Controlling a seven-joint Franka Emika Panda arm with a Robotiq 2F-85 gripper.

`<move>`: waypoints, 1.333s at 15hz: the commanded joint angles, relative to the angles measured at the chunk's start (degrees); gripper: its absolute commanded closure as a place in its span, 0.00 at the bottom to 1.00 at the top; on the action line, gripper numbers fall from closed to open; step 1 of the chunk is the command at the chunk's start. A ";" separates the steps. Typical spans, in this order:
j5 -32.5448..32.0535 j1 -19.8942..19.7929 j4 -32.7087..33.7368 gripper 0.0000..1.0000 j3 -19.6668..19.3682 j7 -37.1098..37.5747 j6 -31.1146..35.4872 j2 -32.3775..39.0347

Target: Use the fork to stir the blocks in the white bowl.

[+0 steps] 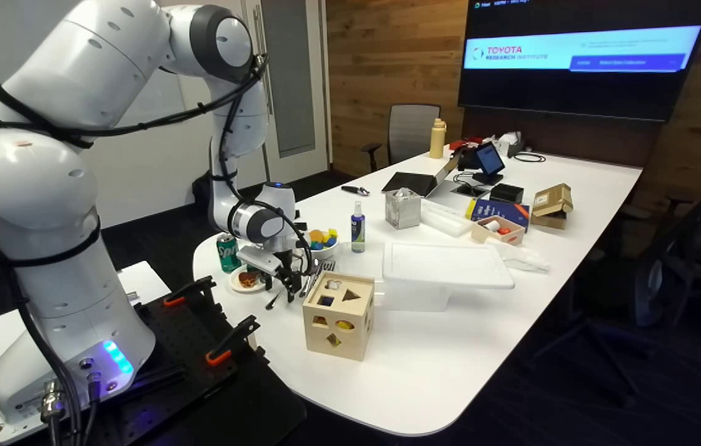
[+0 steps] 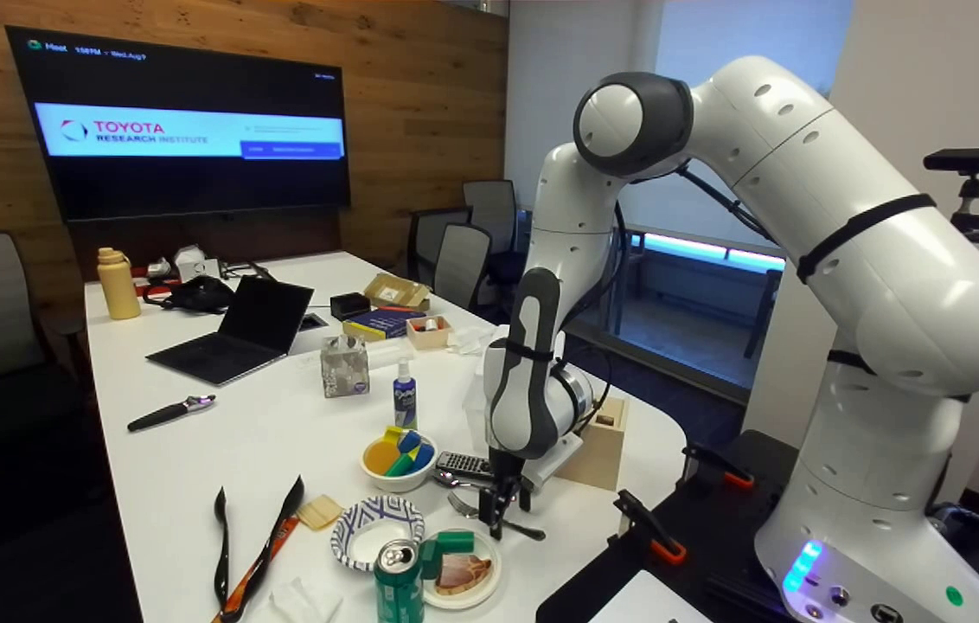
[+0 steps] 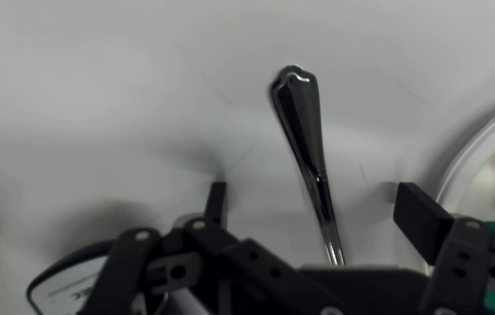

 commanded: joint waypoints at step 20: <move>-2.69 0.67 -0.50 0.95 0.39 -0.71 -5.06 -5.93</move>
